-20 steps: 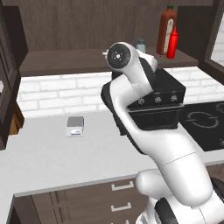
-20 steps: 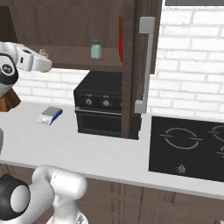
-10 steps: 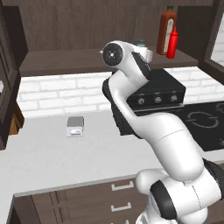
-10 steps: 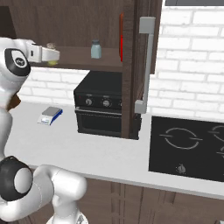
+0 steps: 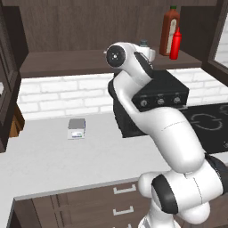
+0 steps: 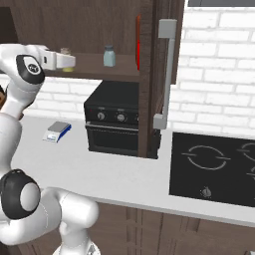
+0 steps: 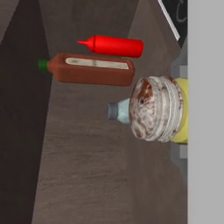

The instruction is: Put the shaker and condiment bottle from the counter next to their counterparts in the cabinet.

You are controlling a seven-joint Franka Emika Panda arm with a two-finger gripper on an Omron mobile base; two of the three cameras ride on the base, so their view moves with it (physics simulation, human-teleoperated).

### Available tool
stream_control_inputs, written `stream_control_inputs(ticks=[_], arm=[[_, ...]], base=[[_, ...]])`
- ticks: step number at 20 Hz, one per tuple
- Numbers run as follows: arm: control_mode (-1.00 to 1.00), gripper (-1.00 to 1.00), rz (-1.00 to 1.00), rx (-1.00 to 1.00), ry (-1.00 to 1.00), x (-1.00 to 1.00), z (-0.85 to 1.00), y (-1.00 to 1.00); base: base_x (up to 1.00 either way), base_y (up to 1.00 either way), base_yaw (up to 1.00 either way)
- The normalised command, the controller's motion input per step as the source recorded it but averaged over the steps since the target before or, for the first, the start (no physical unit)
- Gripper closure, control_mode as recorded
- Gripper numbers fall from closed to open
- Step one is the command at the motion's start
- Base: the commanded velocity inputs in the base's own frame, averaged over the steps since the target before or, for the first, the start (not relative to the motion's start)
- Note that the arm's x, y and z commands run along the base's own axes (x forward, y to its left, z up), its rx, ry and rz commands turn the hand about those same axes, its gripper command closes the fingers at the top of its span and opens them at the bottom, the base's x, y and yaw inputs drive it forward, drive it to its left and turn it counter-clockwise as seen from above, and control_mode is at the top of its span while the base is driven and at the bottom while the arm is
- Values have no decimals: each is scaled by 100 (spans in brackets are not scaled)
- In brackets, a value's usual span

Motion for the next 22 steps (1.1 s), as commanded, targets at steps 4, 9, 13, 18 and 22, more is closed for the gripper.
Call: stream_control_inputs(ticks=[4,9,13,18,22], arm=[[-100,100,0,0,0,24,-9,-1],[-100,100,0,0,-1,30,-24,-3],[-100,100,0,0,0,41,-7,-4],[-100,100,0,0,-1,38,-8,-7],[-100,100,0,0,0,38,-21,-3]], base=[[0,0,0],[0,0,0],[0,0,0],[0,0,0],[0,0,0]])
